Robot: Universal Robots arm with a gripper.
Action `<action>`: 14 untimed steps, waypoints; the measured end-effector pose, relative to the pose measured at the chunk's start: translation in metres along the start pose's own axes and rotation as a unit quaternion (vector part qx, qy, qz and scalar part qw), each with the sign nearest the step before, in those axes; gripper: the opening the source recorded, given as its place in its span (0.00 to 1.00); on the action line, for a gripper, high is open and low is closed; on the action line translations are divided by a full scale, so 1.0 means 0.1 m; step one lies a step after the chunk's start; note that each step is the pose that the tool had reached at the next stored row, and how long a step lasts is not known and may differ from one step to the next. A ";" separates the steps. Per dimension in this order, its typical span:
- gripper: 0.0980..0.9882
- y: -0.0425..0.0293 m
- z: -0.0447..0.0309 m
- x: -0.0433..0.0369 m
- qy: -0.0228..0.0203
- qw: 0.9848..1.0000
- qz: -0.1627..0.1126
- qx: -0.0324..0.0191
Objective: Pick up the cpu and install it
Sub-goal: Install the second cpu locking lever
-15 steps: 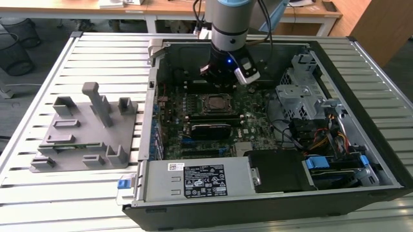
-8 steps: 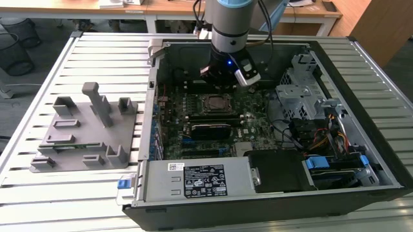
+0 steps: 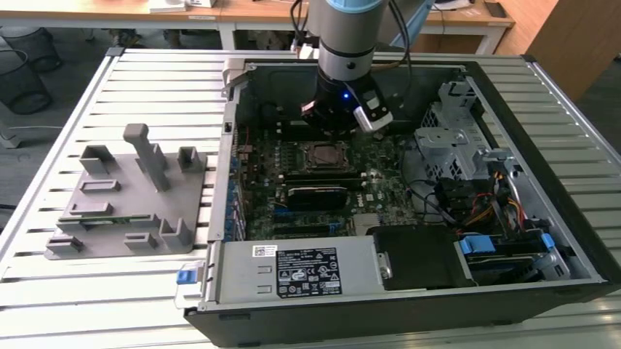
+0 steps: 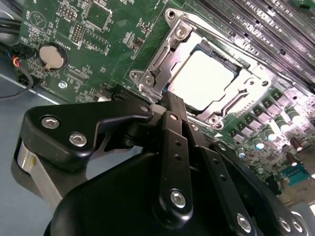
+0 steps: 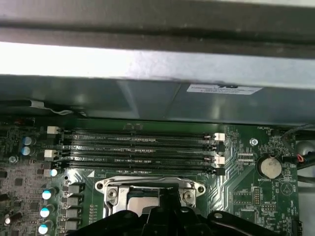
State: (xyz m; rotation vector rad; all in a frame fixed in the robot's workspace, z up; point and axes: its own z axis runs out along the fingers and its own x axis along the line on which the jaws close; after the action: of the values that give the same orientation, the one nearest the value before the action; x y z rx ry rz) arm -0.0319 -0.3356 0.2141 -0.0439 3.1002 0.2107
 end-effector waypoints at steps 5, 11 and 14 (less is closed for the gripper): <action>0.01 0.015 -0.130 -0.005 0.000 1.000 0.000 -0.001; 0.01 -0.025 -0.168 -0.005 0.000 1.000 0.000 -0.001; 0.01 -0.071 -0.175 -0.004 0.000 1.000 0.000 -0.001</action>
State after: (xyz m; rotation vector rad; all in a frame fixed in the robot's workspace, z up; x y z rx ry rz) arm -0.0319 -0.3449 0.2305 -0.0439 3.1000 0.2131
